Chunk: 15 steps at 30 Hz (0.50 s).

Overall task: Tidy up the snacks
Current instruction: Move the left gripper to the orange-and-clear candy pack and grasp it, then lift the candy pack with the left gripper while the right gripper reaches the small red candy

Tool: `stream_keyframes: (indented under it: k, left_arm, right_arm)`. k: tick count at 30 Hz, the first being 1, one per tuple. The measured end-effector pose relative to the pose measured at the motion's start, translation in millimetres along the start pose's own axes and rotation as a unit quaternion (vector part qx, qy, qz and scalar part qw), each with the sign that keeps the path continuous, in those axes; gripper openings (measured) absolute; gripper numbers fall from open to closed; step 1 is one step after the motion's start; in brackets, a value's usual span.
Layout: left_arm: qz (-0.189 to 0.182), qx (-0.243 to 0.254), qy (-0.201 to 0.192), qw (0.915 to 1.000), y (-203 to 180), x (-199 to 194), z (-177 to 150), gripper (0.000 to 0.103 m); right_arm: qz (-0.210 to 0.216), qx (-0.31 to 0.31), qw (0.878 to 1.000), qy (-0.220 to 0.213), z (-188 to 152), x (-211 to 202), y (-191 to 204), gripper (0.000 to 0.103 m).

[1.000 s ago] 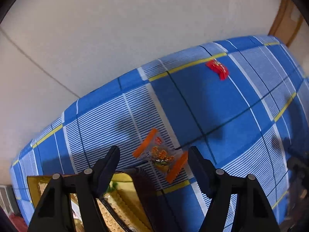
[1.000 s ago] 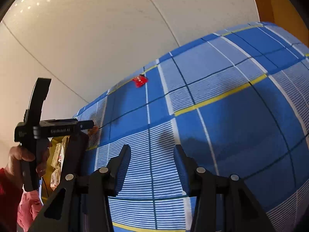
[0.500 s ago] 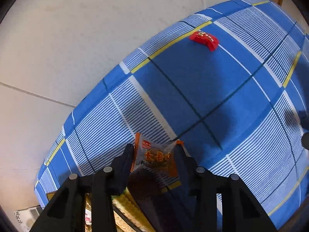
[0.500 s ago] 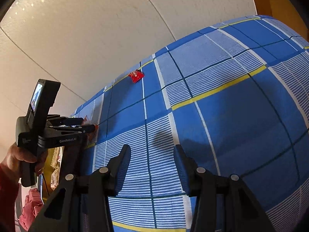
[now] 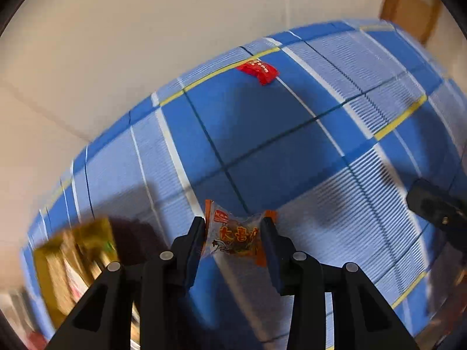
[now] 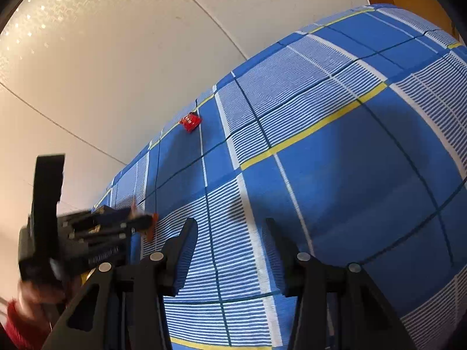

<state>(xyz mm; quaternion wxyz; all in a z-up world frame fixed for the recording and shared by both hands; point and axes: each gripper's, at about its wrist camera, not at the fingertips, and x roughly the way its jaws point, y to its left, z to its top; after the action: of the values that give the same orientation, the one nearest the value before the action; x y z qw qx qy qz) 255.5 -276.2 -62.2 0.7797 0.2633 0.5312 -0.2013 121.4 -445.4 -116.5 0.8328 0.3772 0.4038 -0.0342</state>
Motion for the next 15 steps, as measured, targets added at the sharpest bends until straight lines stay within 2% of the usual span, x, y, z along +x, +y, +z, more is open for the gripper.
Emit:
stream_keyframes:
  k: [4,7,11,15]
  left_arm:
    - [0.007,-0.075,-0.031,0.9967,2.2,-8.5,-22.3,0.040]
    - [0.006,-0.112,-0.065,0.9916,-0.1,-13.6,-43.2,0.042]
    - [0.010,-0.132,-0.101,0.9860,2.4,-13.6,-61.4,0.042]
    - [0.007,-0.166,-0.126,0.9781,-3.1,-17.9,-81.9,0.042]
  right_arm:
    - [-0.006,-0.010,1.000,-0.005,0.6,-2.1,2.6,0.047]
    - [-0.015,-0.021,1.000,-0.013,0.7,-4.2,5.6,0.047]
    - [-0.026,-0.042,0.998,-0.031,1.0,-4.0,13.2,0.047]
    - [-0.022,-0.093,0.995,-0.033,7.0,5.5,29.6,0.047]
